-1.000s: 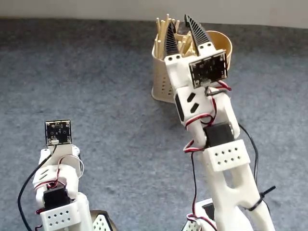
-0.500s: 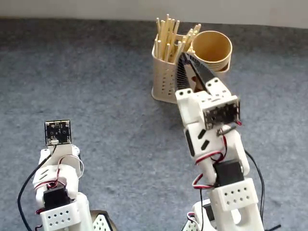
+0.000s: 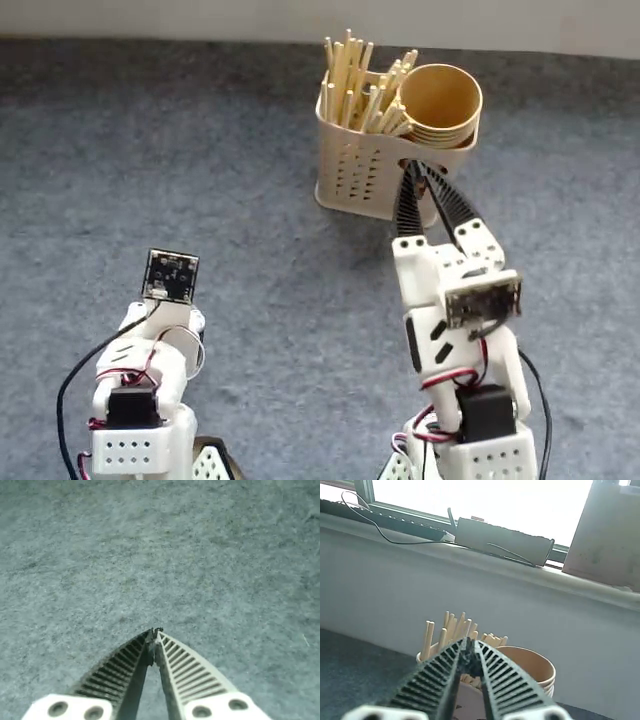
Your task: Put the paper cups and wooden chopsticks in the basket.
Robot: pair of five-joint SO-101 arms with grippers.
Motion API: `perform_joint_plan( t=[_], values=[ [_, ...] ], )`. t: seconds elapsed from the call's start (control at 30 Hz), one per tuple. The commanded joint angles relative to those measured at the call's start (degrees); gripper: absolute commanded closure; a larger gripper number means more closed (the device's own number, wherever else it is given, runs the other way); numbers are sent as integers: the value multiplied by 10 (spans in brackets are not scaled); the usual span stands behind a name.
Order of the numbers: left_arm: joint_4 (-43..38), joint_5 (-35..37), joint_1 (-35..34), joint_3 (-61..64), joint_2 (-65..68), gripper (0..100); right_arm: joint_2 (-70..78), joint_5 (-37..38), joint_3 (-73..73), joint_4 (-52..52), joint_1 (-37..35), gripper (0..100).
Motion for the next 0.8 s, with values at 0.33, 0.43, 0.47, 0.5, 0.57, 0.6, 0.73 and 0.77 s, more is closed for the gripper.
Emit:
perform_joint_plan(
  t=[0.33, 0.43, 0.47, 0.5, 0.57, 0.6, 0.73, 0.77],
  values=[
    [5, 4, 38, 11, -4, 994, -172, -5, 113, 172, 17, 990],
    [5, 4, 38, 11, -4, 994, -175, -6, 131, 212, 17, 990],
    [5, 4, 38, 11, -4, 994, -175, -6, 138, 221, 17, 990],
    [5, 4, 38, 11, -4, 994, -175, -6, 143, 230, 17, 990],
    [5, 4, 38, 11, -4, 994, -175, -6, 160, 255, 17, 990],
    [5, 4, 38, 11, -4, 994, -175, -6, 168, 271, 17, 990],
    [5, 4, 38, 11, -4, 994, -175, -6, 215, 333, 16, 990],
    [5, 4, 38, 11, -3, 994, -175, -6, 229, 344, 16, 990]
  ],
)
